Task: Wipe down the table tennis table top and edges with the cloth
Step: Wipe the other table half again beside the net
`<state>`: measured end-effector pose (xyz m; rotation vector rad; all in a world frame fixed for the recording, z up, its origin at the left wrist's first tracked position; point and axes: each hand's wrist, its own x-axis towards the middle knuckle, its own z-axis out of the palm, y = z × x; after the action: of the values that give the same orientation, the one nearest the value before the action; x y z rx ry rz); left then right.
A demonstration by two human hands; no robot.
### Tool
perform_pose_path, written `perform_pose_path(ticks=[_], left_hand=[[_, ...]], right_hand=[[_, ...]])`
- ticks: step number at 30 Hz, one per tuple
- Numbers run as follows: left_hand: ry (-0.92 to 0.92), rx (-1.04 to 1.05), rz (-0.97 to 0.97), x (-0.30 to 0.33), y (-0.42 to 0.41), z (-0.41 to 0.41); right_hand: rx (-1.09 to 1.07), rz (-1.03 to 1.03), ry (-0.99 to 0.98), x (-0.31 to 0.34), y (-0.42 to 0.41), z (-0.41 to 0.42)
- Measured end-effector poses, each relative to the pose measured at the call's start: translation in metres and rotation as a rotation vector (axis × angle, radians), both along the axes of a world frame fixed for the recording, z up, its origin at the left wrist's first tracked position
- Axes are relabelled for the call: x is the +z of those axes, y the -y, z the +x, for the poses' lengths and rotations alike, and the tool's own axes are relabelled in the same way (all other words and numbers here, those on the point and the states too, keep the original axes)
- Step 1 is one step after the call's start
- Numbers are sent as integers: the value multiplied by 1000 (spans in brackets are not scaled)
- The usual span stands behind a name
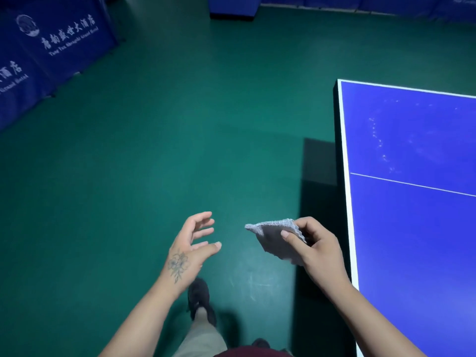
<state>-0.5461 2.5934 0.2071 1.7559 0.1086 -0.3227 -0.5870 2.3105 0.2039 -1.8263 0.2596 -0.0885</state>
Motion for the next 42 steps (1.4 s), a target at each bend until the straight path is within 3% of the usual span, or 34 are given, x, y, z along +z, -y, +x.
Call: perform_pose_path(ticks=[17,25,34,42], left_hand=[[-22,-435,-41,-14,29,399],[-31,-546,-19,-31,123,550],[-19,-574,30,-6,239,725],[-39,-582,-7,-28,306,877]], right_hand=[[-404,-26,-10,-3,-26,282],[-503,-11,-38,-21,64,414],[-553,5,-39,-8,193,581],[-578,-9,-33,-9,254,741]])
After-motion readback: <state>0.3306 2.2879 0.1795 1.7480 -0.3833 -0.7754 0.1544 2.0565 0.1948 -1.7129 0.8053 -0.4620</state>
